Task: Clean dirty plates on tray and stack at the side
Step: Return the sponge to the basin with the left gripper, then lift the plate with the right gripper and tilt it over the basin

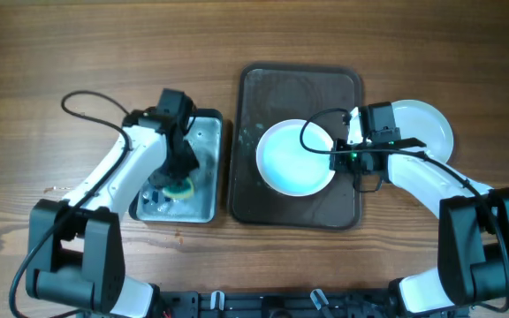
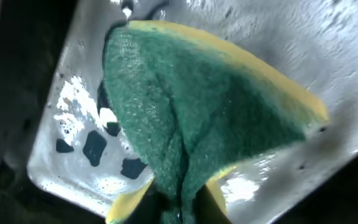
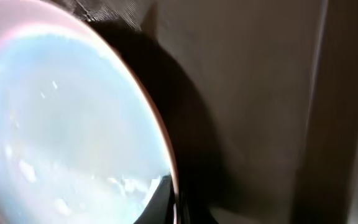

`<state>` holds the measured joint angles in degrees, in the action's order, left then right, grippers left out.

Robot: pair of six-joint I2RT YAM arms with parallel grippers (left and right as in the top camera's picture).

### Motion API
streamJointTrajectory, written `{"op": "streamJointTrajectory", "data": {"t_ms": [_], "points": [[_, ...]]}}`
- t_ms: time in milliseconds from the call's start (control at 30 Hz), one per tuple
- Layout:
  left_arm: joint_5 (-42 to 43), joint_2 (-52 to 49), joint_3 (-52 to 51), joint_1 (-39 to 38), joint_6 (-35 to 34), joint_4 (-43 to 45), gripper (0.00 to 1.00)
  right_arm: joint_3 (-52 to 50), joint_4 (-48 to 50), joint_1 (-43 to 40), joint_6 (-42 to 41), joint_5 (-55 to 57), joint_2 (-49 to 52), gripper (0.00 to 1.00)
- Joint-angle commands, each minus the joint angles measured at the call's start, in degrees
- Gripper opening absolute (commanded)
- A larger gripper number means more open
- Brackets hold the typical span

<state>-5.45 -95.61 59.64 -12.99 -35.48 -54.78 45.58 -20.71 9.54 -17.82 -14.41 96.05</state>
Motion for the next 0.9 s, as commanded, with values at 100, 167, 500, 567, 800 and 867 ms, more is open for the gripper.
{"op": "streamJointTrajectory", "data": {"t_ms": [100, 167, 500, 567, 800, 867], "points": [[1.99, 6.05, 4.96, 0.28, 0.81, -3.67, 0.59, 10.62, -18.84, 0.26, 1.38, 7.58, 1.46, 0.04], [1.99, 9.4, 7.3, 0.68, 0.76, -5.29, 0.8, 17.59, -25.33, 0.26, 1.66, 6.12, 0.44, 0.04], [4.2, 26.49, 12.94, 14.88, 0.76, -9.88, 1.0, 45.46, -45.62, 9.88, 3.89, 8.74, 1.49, 0.04], [5.73, 29.86, 12.92, 20.52, 0.76, -10.56, 1.0, 47.89, -43.52, 15.23, 2.12, 10.08, 2.71, 0.04], [5.64, 34.03, 12.92, 26.99, 0.76, -12.74, 1.0, 48.22, -28.94, 30.27, 0.72, 22.67, 8.09, 0.04], [5.64, 33.97, 12.92, 26.99, 0.76, -13.25, 1.0, 48.22, -24.98, 33.48, 0.87, 30.62, 9.75, 0.04]]}}
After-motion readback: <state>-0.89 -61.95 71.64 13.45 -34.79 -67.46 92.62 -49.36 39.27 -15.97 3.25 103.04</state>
